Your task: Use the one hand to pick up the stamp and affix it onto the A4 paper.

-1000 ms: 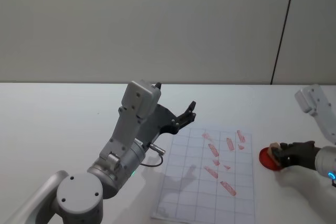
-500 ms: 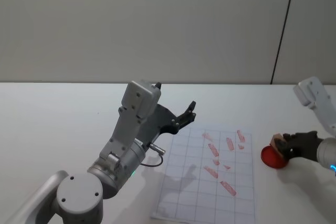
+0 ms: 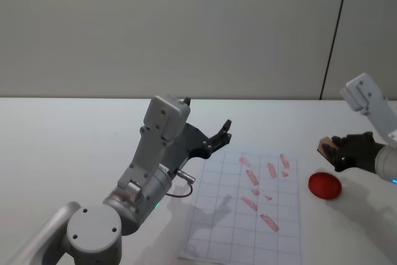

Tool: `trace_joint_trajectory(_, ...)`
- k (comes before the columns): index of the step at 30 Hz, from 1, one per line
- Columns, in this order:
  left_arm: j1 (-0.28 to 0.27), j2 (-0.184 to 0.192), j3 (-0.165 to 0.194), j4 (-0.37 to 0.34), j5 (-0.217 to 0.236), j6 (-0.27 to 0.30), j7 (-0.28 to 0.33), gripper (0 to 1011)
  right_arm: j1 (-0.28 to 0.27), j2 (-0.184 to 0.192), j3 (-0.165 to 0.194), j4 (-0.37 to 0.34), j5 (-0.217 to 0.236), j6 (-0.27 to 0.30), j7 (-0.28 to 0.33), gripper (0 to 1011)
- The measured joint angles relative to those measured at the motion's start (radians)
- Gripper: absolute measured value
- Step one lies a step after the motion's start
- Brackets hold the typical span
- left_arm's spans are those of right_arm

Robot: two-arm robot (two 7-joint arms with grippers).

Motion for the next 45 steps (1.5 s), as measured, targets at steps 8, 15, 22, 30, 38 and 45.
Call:
trace_joint_trajectory(8,0.000,0.000,0.000,0.000,0.000,0.000,0.000,1002,0.024,0.002,-0.006,0.010,-0.036,-0.072,0.062,224)
trace_joint_trajectory(15,0.000,0.000,0.000,0.000,0.000,0.000,0.000,1002,0.051,-0.004,-0.015,0.042,-0.049,-0.160,0.131,224)
trace_joint_trajectory(22,0.000,0.000,0.000,0.000,0.000,0.000,0.000,1002,0.075,-0.015,-0.026,0.081,-0.048,-0.240,0.191,223)
trace_joint_trajectory(30,0.000,0.000,0.000,0.000,0.000,0.000,0.000,1002,0.095,-0.027,-0.041,0.119,-0.035,-0.306,0.248,223)
trace_joint_trajectory(38,0.000,0.000,0.000,0.000,0.000,0.000,0.000,1002,0.106,-0.036,-0.054,0.143,-0.024,-0.341,0.296,223)
trace_joint_trajectory(45,0.000,0.000,0.000,0.000,0.000,0.000,0.000,1002,0.117,-0.045,-0.069,0.161,-0.018,-0.360,0.347,223)
